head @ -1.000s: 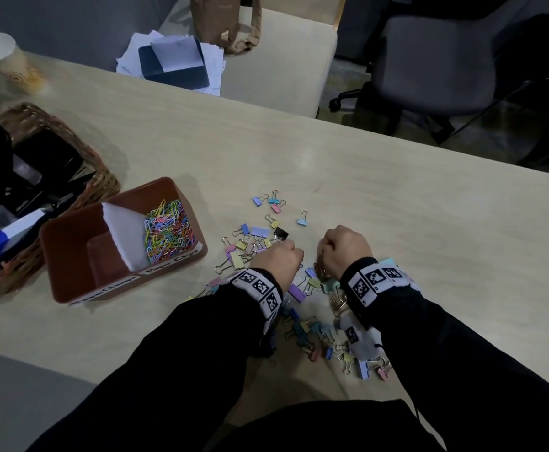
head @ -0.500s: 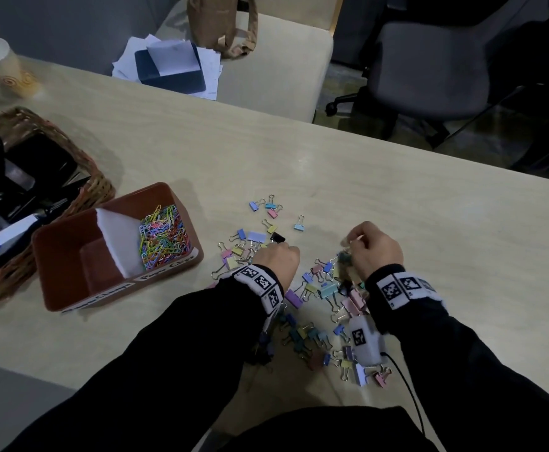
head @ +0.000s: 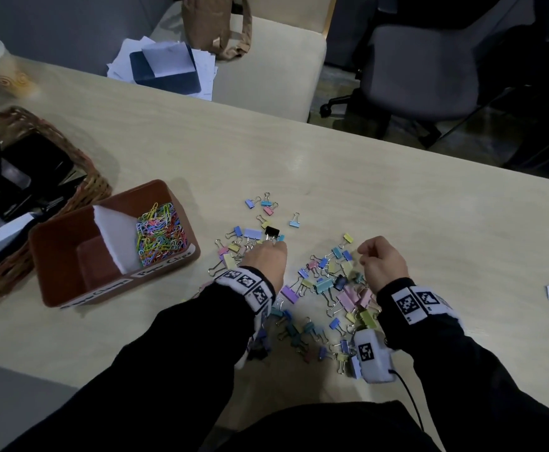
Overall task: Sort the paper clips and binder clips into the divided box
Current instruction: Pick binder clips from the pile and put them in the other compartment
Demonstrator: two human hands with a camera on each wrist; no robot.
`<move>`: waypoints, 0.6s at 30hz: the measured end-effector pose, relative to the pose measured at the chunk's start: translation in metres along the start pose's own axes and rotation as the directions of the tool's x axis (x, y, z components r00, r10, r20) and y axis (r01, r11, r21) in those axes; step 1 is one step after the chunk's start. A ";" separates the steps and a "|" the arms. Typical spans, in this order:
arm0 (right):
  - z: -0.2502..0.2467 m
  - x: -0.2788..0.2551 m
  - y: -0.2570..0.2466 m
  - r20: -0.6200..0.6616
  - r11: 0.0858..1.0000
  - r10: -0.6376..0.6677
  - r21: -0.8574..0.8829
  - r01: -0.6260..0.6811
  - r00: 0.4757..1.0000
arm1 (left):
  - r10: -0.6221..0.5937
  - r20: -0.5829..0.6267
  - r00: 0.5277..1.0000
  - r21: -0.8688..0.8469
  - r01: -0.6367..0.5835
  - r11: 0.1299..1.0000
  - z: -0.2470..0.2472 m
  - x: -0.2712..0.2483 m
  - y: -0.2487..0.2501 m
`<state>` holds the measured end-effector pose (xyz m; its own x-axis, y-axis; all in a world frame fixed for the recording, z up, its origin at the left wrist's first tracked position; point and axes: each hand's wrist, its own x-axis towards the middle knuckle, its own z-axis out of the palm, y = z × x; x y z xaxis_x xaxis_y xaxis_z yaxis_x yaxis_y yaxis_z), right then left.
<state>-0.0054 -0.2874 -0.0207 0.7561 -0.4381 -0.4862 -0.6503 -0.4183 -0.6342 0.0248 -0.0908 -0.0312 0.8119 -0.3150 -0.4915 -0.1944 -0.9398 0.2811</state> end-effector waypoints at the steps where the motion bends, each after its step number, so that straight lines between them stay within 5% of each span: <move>1: 0.005 -0.002 -0.004 0.073 1.000 -0.024 -0.001 0.025 0.997 | -0.030 -0.026 0.999 -0.106 0.027 0.994 -0.002 -0.006 -0.007; 5: 0.036 -0.020 -0.036 0.376 0.994 -0.104 0.065 0.086 0.921 | -0.171 -0.185 0.968 -0.411 0.081 0.908 -0.015 -0.045 -0.040; 8: 0.060 -0.041 -0.074 0.497 0.976 -0.217 0.133 0.174 0.840 | -0.240 -0.408 0.881 -0.502 0.004 0.865 -0.029 -0.075 -0.066; 13: 0.100 -0.068 -0.130 0.479 0.901 -0.430 0.176 0.396 0.765 | -0.460 -0.556 0.692 -0.606 0.042 0.795 -0.054 -0.091 -0.109; 18: 0.132 -0.080 -0.163 0.389 0.801 -0.584 0.128 0.585 0.713 | -0.530 -0.568 0.630 -0.652 0.050 0.757 -0.063 -0.088 -0.135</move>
<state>0.0500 -0.0794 0.0418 0.9474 0.2413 -0.2104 -0.0685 -0.4893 -0.8694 0.0143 0.0717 0.0255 0.9269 0.3753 0.0097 0.2518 -0.6405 0.7255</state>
